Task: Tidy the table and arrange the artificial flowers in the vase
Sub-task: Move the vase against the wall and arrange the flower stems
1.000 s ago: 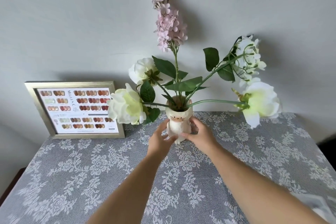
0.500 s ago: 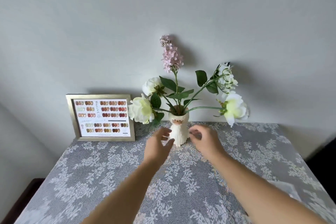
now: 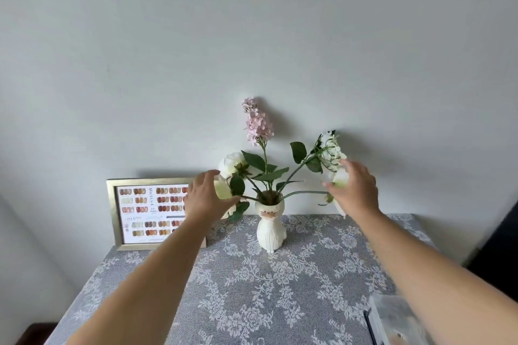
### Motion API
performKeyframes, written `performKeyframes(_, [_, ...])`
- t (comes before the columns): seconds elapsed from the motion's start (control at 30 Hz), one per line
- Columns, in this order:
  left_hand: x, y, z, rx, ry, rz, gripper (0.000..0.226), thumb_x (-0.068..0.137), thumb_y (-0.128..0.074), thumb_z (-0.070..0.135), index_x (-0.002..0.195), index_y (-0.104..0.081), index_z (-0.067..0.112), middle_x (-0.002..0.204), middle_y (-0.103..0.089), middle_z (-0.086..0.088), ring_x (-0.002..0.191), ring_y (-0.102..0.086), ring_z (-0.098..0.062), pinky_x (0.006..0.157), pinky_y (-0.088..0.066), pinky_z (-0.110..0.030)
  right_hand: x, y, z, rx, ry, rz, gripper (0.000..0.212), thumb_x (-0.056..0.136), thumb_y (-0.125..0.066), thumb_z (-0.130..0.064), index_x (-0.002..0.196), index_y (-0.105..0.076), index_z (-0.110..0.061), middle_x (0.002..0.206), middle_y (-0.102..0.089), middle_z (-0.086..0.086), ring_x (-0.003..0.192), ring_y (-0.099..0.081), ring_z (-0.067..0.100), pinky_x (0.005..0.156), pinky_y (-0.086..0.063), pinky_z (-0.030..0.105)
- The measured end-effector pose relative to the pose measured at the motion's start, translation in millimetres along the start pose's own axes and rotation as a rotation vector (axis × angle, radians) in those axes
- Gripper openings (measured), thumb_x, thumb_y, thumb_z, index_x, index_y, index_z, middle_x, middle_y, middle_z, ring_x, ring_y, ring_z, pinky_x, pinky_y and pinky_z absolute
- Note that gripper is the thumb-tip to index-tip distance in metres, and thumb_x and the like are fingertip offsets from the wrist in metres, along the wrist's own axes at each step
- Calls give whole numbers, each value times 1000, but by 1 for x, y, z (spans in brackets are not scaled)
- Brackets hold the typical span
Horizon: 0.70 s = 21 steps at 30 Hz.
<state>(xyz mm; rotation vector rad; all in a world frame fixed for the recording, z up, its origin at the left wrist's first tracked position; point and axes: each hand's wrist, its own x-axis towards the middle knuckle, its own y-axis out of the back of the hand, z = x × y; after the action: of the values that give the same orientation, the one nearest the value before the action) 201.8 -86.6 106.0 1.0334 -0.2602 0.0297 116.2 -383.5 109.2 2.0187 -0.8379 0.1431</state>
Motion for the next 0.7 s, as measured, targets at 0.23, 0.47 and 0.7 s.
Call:
performKeyframes(0.23, [4, -19, -20, -143, 104, -99, 75, 64, -80, 28, 127, -40, 30, 125, -49, -16, 107, -50, -31, 87, -50, -49, -3, -19, 23, 70, -153, -171, 78, 66, -78, -34, 132, -38, -24, 136, -40, 8, 112, -49, 34, 88, -45, 40])
performKeyframes(0.47, [2, -16, -20, -252, 56, 65, 38, 65, -81, 25, 92, -56, 28, 107, -65, -6, 83, -58, -22, 67, -52, -32, -5, -20, 13, 76, -29, 14, 49, 64, -76, -15, 108, -54, -17, 110, -56, 11, 94, -51, 32, 69, -44, 35])
performKeyframes(0.7, [1, -12, -7, -299, -39, 88, 36, 62, -83, 25, 86, -56, 28, 108, -63, -4, 85, -60, -20, 69, -57, -32, -4, -28, -30, 3, 321, 107, 57, 61, -78, -16, 112, -53, -14, 117, -52, 8, 101, -51, 29, 66, -49, 34])
